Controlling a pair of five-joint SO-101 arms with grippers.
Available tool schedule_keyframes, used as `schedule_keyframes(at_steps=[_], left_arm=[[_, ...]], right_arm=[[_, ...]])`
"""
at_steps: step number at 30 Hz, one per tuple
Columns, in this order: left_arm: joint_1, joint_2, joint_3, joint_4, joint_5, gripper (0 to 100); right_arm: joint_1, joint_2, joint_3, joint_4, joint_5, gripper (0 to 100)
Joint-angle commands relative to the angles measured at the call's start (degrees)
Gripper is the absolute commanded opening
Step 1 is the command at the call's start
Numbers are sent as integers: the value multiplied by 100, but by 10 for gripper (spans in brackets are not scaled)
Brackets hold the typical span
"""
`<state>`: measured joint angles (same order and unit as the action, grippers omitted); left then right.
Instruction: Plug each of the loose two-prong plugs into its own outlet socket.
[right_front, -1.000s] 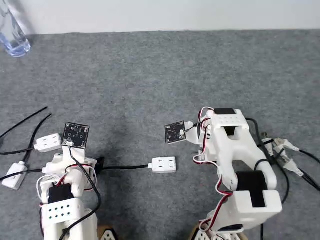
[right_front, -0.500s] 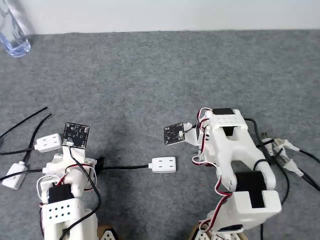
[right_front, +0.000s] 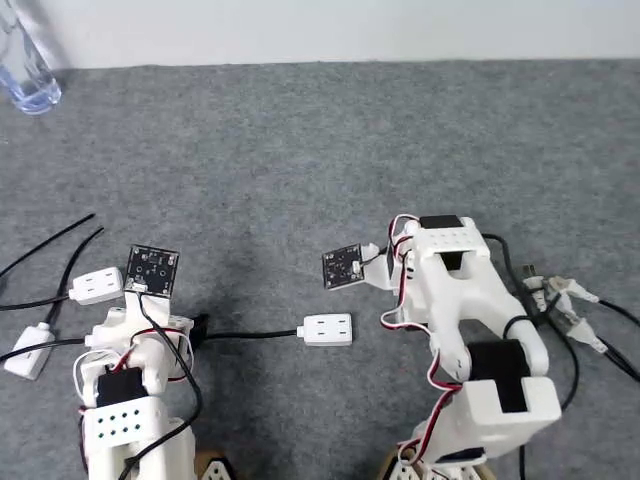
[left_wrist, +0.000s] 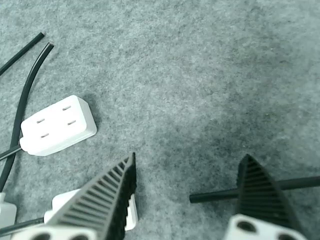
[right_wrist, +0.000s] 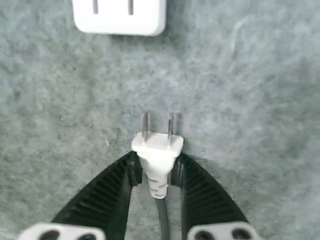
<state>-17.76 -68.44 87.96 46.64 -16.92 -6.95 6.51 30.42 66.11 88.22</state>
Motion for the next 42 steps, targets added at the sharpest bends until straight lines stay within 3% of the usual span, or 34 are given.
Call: schedule_keyframes(at_steps=[1,10,16,21,24,28,33,38,42], left_arm=[[53,0,-13,-149,-53,312],[396,0,-4,-97,-53,312],[1987,0,-31,97,18,314],[3165,0,-13,-563,976,313],[3552,0,-13,-642,993,300],[3508,0,-347,-686,879,120],[3719,9,-505,-642,1363,174],[4132,0,-303,-730,1081,172],[3701,0,-453,-1371,1231,70]], right_arm=[[-66,4,-105,-22,-70,11],[-646,-1376,-308,752,-1222,8],[-752,-2396,-290,1095,-1978,8],[-787,-2651,-123,1059,-2611,8],[-866,-2668,-62,1086,-2980,8],[-857,-2668,79,1095,-3279,8],[-892,-2668,185,1095,-3675,8],[-901,-2668,185,1367,-3798,8],[-901,-2668,176,1473,-3780,8]])
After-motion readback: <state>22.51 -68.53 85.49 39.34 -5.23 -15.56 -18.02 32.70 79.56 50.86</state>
